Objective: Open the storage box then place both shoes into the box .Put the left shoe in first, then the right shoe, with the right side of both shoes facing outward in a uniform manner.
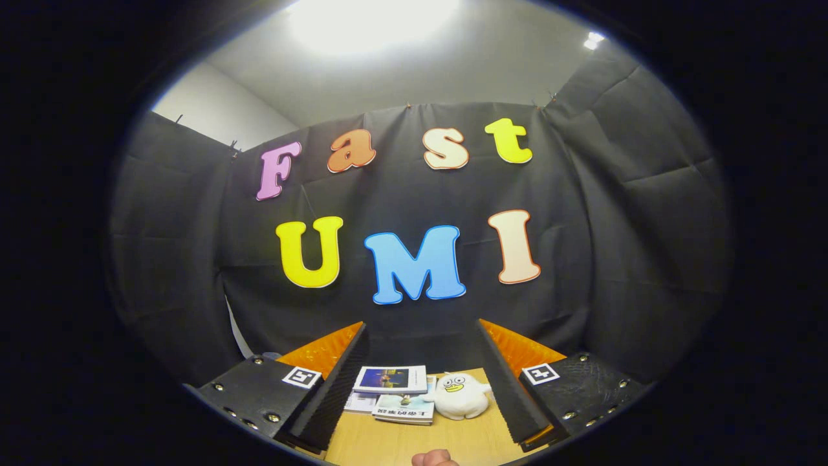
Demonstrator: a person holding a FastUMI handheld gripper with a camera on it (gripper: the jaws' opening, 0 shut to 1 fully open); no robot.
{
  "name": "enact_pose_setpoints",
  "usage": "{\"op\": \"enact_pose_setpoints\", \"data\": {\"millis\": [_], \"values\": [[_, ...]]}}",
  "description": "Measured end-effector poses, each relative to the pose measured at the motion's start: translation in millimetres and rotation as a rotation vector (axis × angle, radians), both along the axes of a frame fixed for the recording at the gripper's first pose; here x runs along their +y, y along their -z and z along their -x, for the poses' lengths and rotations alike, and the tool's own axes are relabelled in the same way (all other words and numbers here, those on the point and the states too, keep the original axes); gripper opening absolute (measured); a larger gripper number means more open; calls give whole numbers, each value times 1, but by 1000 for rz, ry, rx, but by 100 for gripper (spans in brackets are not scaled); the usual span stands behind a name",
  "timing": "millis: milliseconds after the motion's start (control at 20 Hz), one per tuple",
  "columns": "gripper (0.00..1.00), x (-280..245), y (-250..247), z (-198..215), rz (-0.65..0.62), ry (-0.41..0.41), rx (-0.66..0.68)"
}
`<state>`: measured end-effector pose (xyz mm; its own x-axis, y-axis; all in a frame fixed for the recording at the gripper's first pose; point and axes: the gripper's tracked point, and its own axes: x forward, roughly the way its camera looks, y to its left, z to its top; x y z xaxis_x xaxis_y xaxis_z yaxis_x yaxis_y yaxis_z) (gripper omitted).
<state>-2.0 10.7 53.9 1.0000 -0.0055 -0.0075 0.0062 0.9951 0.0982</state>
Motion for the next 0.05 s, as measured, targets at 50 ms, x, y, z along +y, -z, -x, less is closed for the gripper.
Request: {"op": "enact_pose_setpoints", "data": {"millis": [50], "values": [[97,-5,5,0,1,6,8]]}}
